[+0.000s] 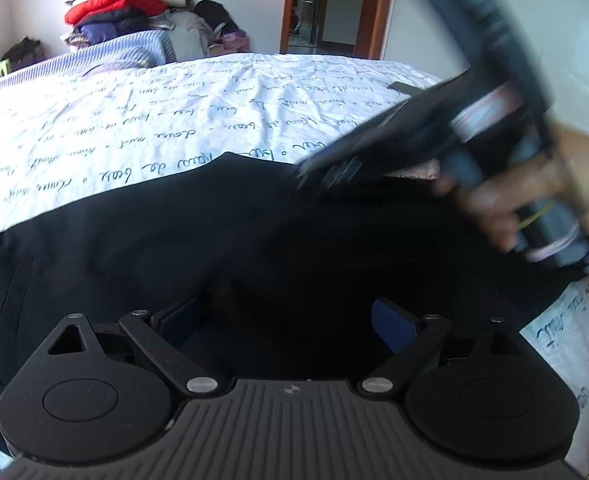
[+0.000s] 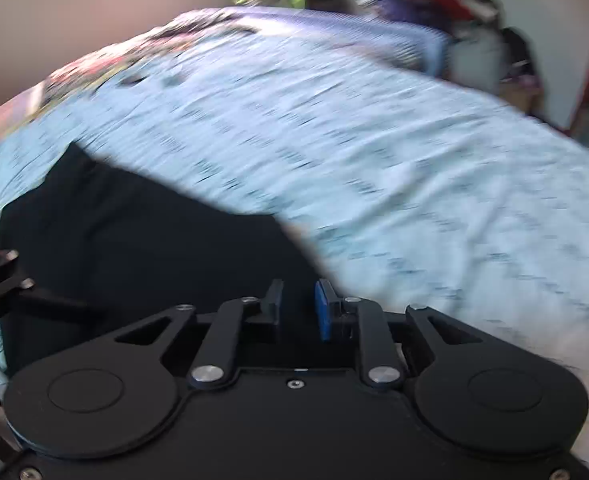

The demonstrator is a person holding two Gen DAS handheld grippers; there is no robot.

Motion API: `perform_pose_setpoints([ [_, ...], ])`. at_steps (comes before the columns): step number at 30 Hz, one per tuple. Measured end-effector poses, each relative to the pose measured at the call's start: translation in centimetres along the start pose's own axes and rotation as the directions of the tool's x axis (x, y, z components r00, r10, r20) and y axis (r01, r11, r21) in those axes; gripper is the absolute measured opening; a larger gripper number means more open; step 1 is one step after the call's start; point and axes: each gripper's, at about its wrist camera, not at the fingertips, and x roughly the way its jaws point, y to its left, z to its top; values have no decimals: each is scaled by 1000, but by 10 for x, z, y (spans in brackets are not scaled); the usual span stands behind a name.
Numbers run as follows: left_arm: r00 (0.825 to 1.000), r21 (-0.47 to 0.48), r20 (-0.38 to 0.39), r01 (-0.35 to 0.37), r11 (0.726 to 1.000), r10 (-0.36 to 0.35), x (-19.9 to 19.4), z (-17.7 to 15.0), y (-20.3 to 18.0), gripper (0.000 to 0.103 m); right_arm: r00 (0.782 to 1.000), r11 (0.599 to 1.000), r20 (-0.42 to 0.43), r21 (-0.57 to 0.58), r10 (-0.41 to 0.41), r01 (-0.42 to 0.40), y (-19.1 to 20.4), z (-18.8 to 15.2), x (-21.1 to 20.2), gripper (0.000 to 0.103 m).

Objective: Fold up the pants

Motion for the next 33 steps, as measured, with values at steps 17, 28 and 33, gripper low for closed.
perform_pose_setpoints([
  [17,1000,-20,10,-27,999,27,-21,1,5,96,992,992,8,1,127,-127,-18,28,33,5],
  [28,997,53,19,-76,996,75,-21,2,-14,96,991,998,127,-27,-45,49,-21,29,0,15],
  [33,999,48,18,-36,998,36,-21,5,-16,96,981,989,126,37,-150,147,-56,-15,-83,28],
])
